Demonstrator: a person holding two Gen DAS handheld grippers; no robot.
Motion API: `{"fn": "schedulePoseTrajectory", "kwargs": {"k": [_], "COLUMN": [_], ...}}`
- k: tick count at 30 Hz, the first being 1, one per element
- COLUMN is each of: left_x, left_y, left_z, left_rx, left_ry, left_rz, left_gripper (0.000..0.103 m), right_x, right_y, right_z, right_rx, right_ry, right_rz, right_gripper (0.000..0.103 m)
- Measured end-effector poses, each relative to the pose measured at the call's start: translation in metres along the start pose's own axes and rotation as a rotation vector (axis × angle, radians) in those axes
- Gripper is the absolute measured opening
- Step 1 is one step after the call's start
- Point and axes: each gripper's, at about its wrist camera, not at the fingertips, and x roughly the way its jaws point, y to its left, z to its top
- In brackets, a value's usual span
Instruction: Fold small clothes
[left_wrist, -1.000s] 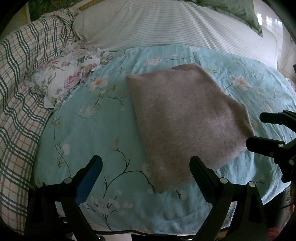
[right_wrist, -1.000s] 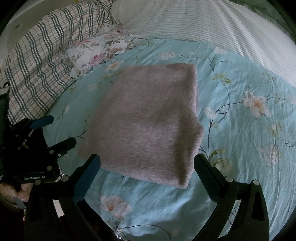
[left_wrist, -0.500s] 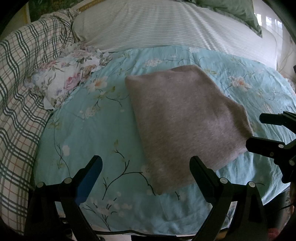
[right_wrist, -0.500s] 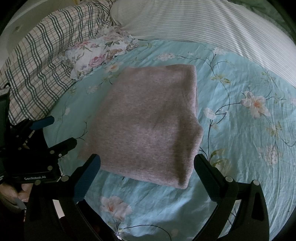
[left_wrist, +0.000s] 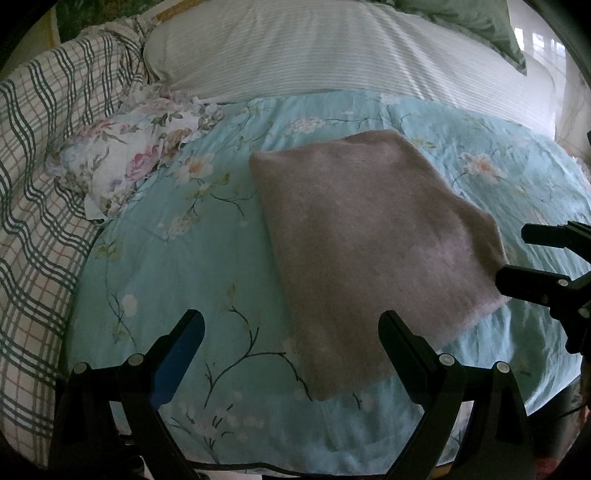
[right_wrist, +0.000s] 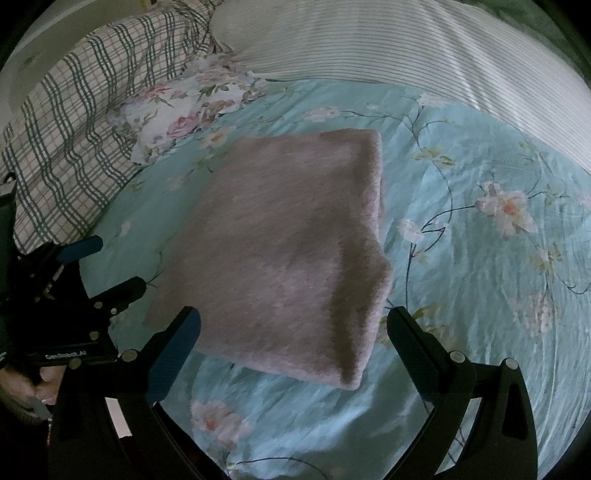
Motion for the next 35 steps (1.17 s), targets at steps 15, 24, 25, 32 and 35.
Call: {"fn": "schedulePoseTrajectory", "kwargs": {"k": [15, 24, 25, 32, 35], "left_x": [0.009, 0.012, 0.012, 0.014, 0.014], "left_y": [-0.002, -0.003, -0.003, -0.004, -0.004], "left_z": [0.007, 0.009, 0.008, 0.009, 0.009], "left_rx": [0.004, 0.009, 0.008, 0.011, 0.011], "left_ry": [0.006, 0.009, 0.008, 0.010, 0.007], "left_rz": [0.004, 0.003, 0.004, 0.004, 0.004], "left_gripper": [0.096, 0.096, 0.096, 0.096, 0.096], "right_x": [0.010, 0.011, 0.011, 0.012, 0.013], "right_y": [-0.013, -0.012, -0.012, -0.010, -0.010], "right_z": [0.005, 0.005, 0.005, 0.005, 0.005], "right_rx": [0.019, 0.020, 0.021, 0.024, 0.025], "right_ry": [0.008, 0.008, 0.008, 0.008, 0.008], "right_rz": [0.007, 0.006, 0.005, 0.005, 0.006], "right_gripper": [0.101, 0.101, 0.101, 0.101, 0.101]}}
